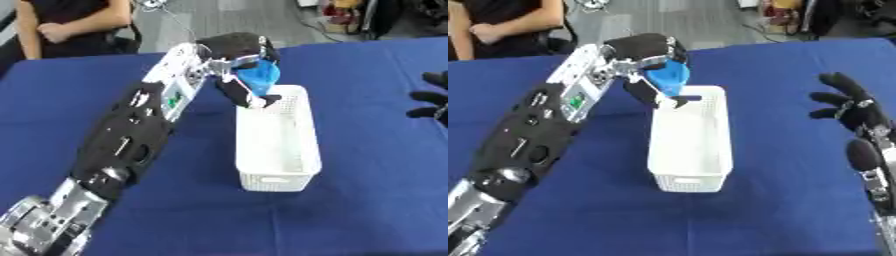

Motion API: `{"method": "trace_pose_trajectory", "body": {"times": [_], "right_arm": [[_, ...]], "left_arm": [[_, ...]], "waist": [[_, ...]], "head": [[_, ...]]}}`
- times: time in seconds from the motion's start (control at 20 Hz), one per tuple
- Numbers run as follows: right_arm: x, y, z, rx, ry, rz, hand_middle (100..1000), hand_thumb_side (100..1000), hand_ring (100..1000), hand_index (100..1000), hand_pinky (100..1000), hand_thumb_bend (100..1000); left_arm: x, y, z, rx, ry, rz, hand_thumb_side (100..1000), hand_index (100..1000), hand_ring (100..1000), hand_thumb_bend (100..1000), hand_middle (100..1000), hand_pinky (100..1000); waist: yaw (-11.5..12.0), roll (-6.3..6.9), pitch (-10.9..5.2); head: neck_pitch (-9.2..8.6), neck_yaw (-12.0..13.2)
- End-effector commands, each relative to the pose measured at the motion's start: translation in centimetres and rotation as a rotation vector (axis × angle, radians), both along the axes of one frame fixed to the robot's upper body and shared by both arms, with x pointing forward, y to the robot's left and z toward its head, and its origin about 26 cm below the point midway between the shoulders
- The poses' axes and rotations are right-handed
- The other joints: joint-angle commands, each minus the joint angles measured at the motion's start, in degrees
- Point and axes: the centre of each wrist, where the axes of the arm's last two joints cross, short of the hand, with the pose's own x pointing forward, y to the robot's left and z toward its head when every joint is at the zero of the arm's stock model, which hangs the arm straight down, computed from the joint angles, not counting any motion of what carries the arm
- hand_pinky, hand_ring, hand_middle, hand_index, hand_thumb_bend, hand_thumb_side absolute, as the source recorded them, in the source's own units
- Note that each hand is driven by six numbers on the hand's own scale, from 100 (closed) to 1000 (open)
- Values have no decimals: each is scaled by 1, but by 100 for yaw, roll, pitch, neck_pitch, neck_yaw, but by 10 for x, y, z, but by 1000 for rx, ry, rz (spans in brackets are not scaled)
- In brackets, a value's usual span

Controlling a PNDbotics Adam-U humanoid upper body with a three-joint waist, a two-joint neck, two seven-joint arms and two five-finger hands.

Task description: Pick up objects on the table and place them in the box.

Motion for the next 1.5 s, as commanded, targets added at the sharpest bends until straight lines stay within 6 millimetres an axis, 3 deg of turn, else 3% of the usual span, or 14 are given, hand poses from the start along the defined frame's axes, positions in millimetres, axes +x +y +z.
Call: {"method": "trace_pose_trajectory", "body": {"times": [0.05, 1.1, 1.2, 1.25, 1.3, 1.35, 1.4, 1.45, 1.5], "right_arm": [[1, 3, 8, 5, -26, 17, 915, 1000, 830, 1000, 700, 567], [2, 6, 10, 14, -33, 27, 916, 1000, 831, 1000, 701, 566], [2, 6, 10, 15, -34, 27, 916, 1000, 831, 1000, 701, 566], [2, 6, 10, 15, -34, 27, 916, 1000, 831, 1000, 701, 566], [2, 6, 10, 15, -34, 26, 916, 1000, 831, 1000, 701, 566], [2, 6, 10, 15, -34, 26, 916, 1000, 831, 1000, 701, 566], [2, 6, 10, 14, -34, 26, 916, 1000, 831, 1000, 701, 567], [2, 5, 10, 14, -34, 25, 916, 1000, 831, 1000, 701, 567], [2, 5, 10, 14, -35, 25, 916, 1000, 831, 1000, 701, 566]], "left_arm": [[3, -6, 10, -13, -31, -7, 283, 293, 100, 100, 231, 100], [0, -23, -9, -16, 15, -98, 280, 301, 100, 100, 243, 100], [0, -23, -9, -17, 18, -101, 279, 314, 100, 100, 252, 100], [0, -24, -10, -16, 19, -105, 384, 439, 133, 100, 357, 100], [-1, -24, -10, -12, 19, -113, 323, 408, 102, 100, 331, 100], [-1, -25, -10, -7, 18, -122, 671, 667, 396, 245, 536, 392], [-2, -25, -10, 9, 14, -139, 755, 772, 534, 464, 652, 521], [-2, -25, -11, 28, 12, -152, 832, 882, 725, 740, 789, 659], [-2, -25, -11, 59, 11, -165, 839, 933, 806, 913, 859, 726]], "waist": [[-30, -44, -50], [-102, -81, -16], [-102, -83, -13], [-102, -84, -11], [-100, -86, -9], [-98, -86, -8], [-95, -86, -7], [-92, -86, -7], [-89, -86, -7]], "head": [[-70, 88], [-90, 123], [-89, 123], [-88, 123], [-87, 121], [-86, 123], [-84, 125], [-85, 124], [-85, 123]]}}
